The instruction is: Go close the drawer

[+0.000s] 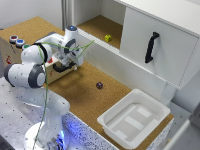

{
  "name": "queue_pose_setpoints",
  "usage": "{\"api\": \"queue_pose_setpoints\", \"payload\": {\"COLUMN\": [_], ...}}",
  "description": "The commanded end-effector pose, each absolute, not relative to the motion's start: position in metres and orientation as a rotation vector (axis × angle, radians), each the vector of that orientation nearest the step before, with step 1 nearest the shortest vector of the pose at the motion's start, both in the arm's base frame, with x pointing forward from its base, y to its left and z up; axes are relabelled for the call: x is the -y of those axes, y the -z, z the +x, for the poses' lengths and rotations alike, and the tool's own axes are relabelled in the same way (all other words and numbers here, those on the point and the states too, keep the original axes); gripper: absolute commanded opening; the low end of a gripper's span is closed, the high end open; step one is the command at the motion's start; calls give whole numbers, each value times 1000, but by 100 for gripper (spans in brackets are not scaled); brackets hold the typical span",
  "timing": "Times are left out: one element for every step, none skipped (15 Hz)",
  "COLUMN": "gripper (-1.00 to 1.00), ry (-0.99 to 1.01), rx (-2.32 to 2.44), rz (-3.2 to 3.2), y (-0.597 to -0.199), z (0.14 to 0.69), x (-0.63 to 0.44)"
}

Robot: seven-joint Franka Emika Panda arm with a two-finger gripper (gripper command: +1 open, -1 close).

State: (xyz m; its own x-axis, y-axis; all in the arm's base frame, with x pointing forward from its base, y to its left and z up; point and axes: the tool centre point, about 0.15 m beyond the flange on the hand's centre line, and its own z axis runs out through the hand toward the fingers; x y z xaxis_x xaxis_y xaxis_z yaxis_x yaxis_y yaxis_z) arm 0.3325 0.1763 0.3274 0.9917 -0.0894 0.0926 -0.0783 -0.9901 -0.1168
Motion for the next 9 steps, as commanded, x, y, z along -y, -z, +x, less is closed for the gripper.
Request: {"api": "queue_pose_setpoints", "payload": {"gripper": [-100,-100,-100,-100,-100,-100,-100,-100,-100], "ry": [166,162,154,143,132,128,136,152,166], "rx": [-166,-155,-153,-135,-124,-118,-113,-99,-63], "rz": [-2955,-2954,-2948,-2947,-2945,-2941,-2939,-2934,-2944], "y": [-299,-297,-296,-294,-292,-291,-292,-297,-301], "z": [332,336,339,341,342,344,346,348,349], "x": [-185,-184,-183,-184,-184,-185,-185,-186,-191]}}
